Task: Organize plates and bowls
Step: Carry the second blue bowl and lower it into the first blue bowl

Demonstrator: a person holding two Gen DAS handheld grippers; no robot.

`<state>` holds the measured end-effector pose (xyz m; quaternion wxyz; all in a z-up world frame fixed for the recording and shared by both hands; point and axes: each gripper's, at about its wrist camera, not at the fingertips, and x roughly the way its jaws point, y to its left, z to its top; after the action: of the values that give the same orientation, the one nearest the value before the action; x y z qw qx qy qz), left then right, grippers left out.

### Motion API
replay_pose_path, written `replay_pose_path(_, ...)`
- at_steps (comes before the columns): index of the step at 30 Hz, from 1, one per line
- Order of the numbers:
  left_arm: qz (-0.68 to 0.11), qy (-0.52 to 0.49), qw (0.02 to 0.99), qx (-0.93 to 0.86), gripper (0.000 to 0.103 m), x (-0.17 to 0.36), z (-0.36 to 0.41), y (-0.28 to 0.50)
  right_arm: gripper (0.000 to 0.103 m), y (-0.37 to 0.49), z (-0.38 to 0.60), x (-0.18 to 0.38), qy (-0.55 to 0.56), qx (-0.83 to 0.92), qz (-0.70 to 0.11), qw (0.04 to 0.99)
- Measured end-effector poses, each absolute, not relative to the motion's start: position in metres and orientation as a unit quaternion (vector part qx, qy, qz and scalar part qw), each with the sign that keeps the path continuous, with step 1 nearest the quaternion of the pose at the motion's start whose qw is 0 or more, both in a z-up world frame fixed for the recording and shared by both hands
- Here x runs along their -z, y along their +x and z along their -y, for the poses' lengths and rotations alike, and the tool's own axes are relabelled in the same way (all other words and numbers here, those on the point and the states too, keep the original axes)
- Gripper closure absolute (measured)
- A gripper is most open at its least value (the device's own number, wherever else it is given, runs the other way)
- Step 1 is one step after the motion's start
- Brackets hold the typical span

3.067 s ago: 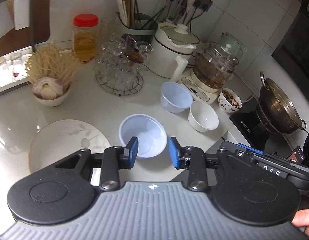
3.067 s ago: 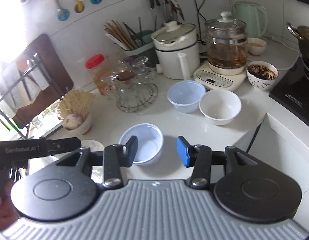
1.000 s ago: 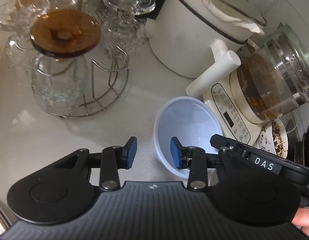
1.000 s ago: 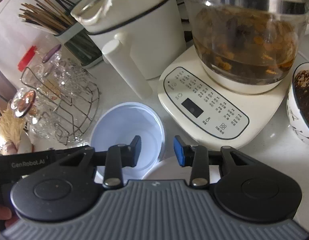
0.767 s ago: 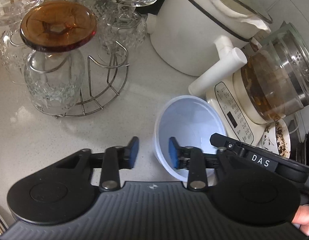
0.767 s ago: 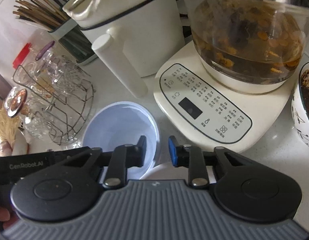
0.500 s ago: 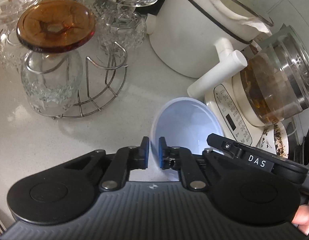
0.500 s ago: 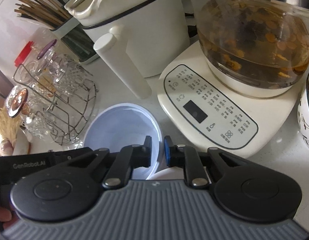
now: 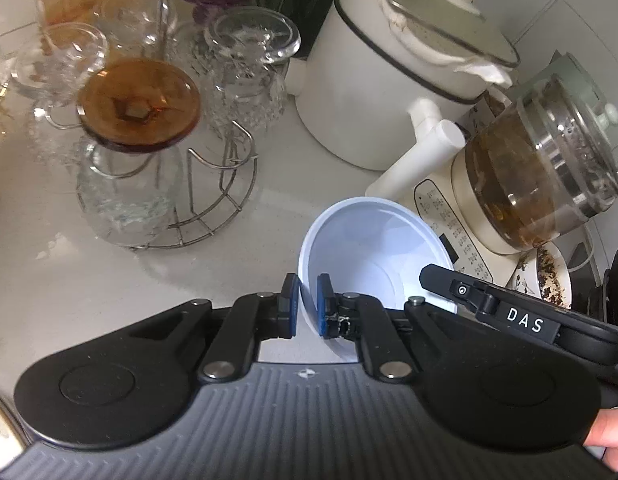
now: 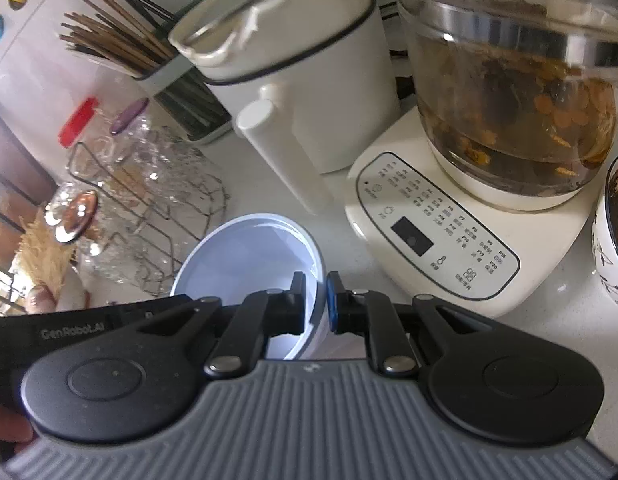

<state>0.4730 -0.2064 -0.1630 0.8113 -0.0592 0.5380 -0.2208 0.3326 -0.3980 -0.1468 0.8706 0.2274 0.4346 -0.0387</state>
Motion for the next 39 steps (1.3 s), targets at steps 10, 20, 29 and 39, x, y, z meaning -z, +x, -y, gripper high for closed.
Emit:
replay_pose_path(10,-0.519,-0.071,0.825,0.211,0.092,0.133,0.187,0.450,0.090,0.315,0.383,0.118,0.224,0.020,-0.421,0.879)
replay_pose_path(20,-0.506,-0.079,0.834,0.208,0.092,0.103,0.157,0.416,0.090,0.287,0.356,0.091,0.210,0.005,-0.405,0.890)
replay_pose_path(29,-0.477,-0.098,0.850,0.201,0.092,0.079,0.116,0.383,0.090,0.260,0.322,0.072,0.210,-0.017,-0.391,0.896)
replay_pose_path(39,-0.475,-0.126,0.853,0.176,0.092,0.077,0.061,0.360,0.090,0.253,0.274,0.071,0.188,-0.041,-0.395,0.898)
